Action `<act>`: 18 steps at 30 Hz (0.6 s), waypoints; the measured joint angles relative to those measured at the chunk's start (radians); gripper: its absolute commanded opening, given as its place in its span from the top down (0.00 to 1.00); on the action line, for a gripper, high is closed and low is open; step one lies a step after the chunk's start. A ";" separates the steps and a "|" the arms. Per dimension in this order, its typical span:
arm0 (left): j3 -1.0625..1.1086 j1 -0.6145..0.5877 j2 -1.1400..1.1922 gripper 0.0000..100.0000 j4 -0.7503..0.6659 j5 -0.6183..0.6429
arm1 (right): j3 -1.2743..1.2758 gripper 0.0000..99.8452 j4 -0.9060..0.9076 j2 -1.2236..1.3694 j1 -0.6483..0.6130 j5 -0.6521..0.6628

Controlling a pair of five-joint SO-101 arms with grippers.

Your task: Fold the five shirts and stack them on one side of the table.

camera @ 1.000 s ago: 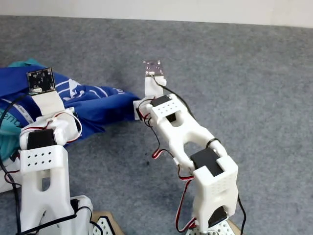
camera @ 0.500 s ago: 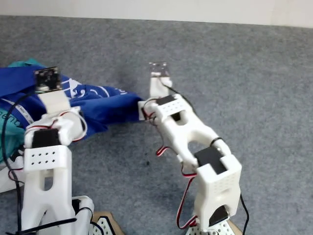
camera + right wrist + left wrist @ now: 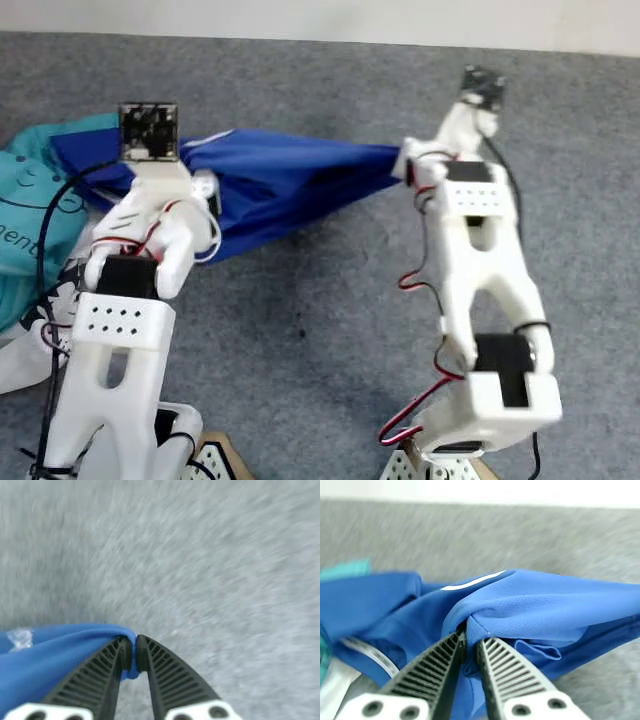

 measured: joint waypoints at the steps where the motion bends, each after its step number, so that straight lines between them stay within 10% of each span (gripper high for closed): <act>1: -0.028 0.012 0.000 0.99 0.018 0.000 | 0.000 0.99 0.000 -0.029 0.017 0.000; 18: -0.609 -0.008 0.002 0.99 0.477 0.000 | 0.000 0.99 0.219 -0.585 0.130 0.002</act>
